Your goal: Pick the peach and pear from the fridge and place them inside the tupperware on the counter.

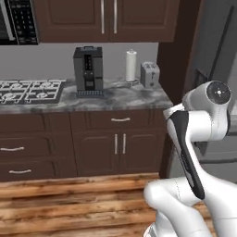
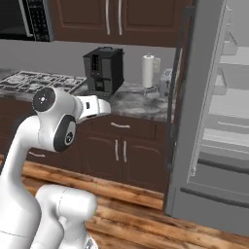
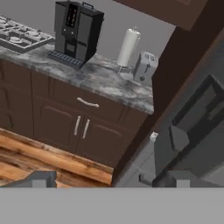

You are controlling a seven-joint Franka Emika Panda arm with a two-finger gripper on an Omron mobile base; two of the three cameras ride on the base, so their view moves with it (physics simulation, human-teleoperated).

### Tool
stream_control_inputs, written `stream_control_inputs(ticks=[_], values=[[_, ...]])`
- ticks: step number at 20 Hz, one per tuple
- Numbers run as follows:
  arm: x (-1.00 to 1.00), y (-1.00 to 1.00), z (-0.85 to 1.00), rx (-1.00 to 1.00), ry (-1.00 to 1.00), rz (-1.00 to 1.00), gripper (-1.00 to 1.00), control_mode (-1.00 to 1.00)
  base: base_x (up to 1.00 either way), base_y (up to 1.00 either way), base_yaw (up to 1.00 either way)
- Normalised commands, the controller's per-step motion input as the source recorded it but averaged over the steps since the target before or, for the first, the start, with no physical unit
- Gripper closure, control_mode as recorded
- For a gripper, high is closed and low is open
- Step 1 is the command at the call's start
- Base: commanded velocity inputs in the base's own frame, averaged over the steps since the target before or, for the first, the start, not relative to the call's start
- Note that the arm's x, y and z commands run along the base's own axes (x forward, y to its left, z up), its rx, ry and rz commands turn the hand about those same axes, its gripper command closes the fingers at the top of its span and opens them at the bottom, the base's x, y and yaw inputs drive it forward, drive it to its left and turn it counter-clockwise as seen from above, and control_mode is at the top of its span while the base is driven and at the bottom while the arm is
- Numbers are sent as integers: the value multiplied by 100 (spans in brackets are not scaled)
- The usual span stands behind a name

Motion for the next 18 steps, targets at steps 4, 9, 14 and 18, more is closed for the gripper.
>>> stream_control_inputs(ticks=[4,9,14,18], values=[[0,0,0,0,0,0,-100,100,-78,-97,-3],[0,0,0,0,0,0,-100,100,-41,-100,0],[0,0,0,0,0,0,-100,100,-8,-100,0],[0,0,0,0,0,0,-100,100,0,-100,0]])
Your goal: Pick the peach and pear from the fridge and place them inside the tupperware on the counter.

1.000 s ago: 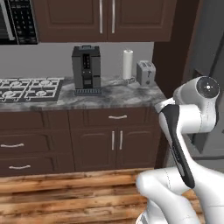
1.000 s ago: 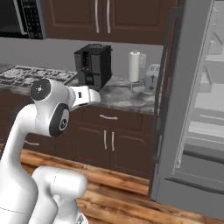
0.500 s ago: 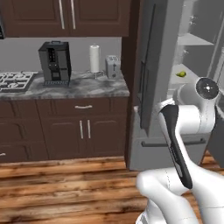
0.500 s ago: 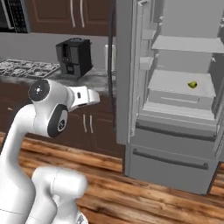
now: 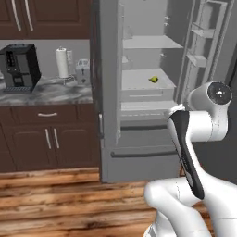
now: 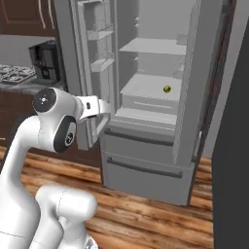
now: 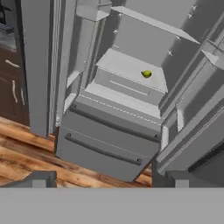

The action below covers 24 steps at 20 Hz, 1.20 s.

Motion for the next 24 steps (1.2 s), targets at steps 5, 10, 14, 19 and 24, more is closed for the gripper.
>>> stream_control_inputs(ticks=[5,10,14,19,24], values=[[0,0,0,0,0,0,-100,100,9,-97,0],[0,0,0,0,0,0,-100,100,53,-24,0],[0,0,0,0,0,0,-100,100,98,22,-7],[0,0,0,0,0,0,-100,100,95,42,-11],[0,0,0,0,0,0,-100,100,79,36,-16]])
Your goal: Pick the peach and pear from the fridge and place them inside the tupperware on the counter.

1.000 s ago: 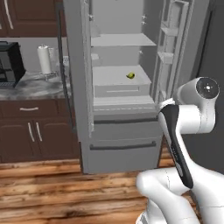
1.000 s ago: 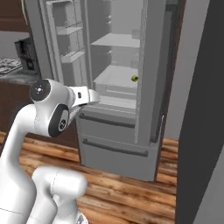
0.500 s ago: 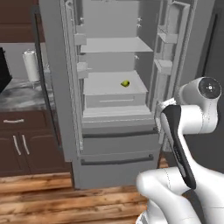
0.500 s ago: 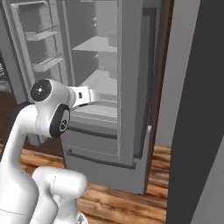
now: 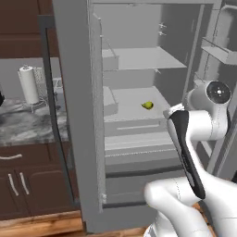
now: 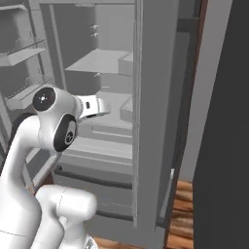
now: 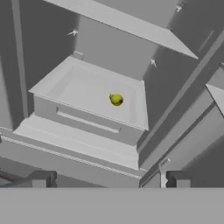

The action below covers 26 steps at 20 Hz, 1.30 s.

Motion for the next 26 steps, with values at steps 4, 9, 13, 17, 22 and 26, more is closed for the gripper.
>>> stream_control_inputs(ticks=[4,9,13,17,22,26], values=[[0,0,0,0,0,0,-100,100,61,3,-16],[0,0,0,0,0,0,-100,100,34,0,-11],[7,6,-21,0,7,-4,-100,-100,9,3,-4],[11,20,-49,0,16,-4,-100,-100,0,0,0],[26,8,-39,0,11,0,-100,-100,0,0,0],[36,0,-40,1,6,0,-100,-100,0,0,0]])
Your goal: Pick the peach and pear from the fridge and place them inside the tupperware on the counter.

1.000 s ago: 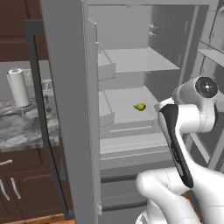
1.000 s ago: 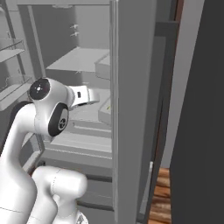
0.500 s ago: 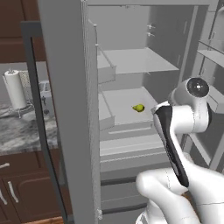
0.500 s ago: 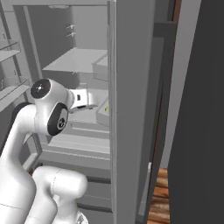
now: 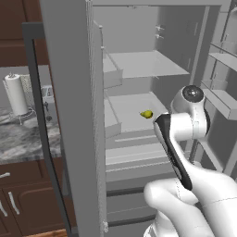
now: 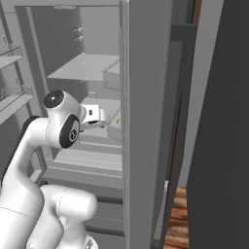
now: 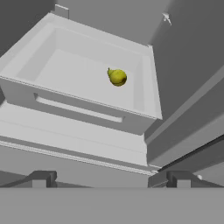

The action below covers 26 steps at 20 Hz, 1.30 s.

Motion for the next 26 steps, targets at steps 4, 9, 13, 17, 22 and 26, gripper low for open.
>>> stream_control_inputs(ticks=[4,9,13,17,22,26], values=[[48,0,-45,0,0,0,-100,-100,0,0,0],[60,0,-34,0,0,0,-100,-100,0,0,0],[66,-2,-27,0,0,0,-100,-100,0,0,0],[72,-8,-19,0,0,0,-100,-100,0,0,0],[66,-20,-6,0,0,0,-100,-100,0,0,0],[59,-22,-2,1,4,0,-100,-100,0,0,0]])
